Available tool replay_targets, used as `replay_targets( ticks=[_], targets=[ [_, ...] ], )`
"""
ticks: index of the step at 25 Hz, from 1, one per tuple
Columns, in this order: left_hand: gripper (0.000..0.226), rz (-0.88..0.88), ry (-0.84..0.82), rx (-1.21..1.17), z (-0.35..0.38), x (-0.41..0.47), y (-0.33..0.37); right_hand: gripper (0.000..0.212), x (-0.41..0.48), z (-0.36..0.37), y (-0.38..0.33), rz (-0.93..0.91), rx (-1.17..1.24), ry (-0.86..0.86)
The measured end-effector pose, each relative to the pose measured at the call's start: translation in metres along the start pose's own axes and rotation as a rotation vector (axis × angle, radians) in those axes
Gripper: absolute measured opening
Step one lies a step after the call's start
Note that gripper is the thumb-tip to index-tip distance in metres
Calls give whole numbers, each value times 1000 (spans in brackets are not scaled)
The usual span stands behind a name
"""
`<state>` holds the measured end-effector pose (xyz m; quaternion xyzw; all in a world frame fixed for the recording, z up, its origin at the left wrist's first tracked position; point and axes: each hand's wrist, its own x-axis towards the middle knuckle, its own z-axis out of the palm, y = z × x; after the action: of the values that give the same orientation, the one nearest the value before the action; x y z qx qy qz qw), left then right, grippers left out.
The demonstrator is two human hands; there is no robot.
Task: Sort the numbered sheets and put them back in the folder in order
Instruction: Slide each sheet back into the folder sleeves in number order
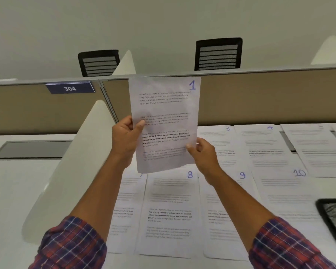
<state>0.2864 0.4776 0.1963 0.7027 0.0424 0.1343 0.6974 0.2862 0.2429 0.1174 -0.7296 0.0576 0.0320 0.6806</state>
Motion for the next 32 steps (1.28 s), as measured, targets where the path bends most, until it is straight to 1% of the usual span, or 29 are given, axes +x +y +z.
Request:
replay_targets(
  ticks=[2, 4, 7, 13, 18, 23, 28, 32],
  targets=[
    [22, -68, -2, -114, 19, -29, 1, 28, -27, -32, -1, 7, 26, 4],
    [22, -134, -14, -171, 38, -59, 0, 22, -55, -63, 0, 36, 47, 24],
    [24, -213, 1, -189, 73, -104, -2, 16, -96, -113, 3, 50, 45, 72],
    [20, -328, 74, -201, 155, -192, -6, 7, -164, -217, 16, 58, 62, 111],
    [18, -398, 109, -216, 222, -273, -14, 10, -213, -305, 45, 151, 136, 172],
    [18, -465, 164, -213, 274, -345, -22, 10, -260, -369, 75, 215, 192, 152],
    [18, -469, 114, -161, 304, -394, -21, 11, -307, -416, 85, 229, 181, 112],
    [18, -484, 62, -141, 324, -431, -20, 11, -352, -445, 95, 234, 124, 129]
  ],
)
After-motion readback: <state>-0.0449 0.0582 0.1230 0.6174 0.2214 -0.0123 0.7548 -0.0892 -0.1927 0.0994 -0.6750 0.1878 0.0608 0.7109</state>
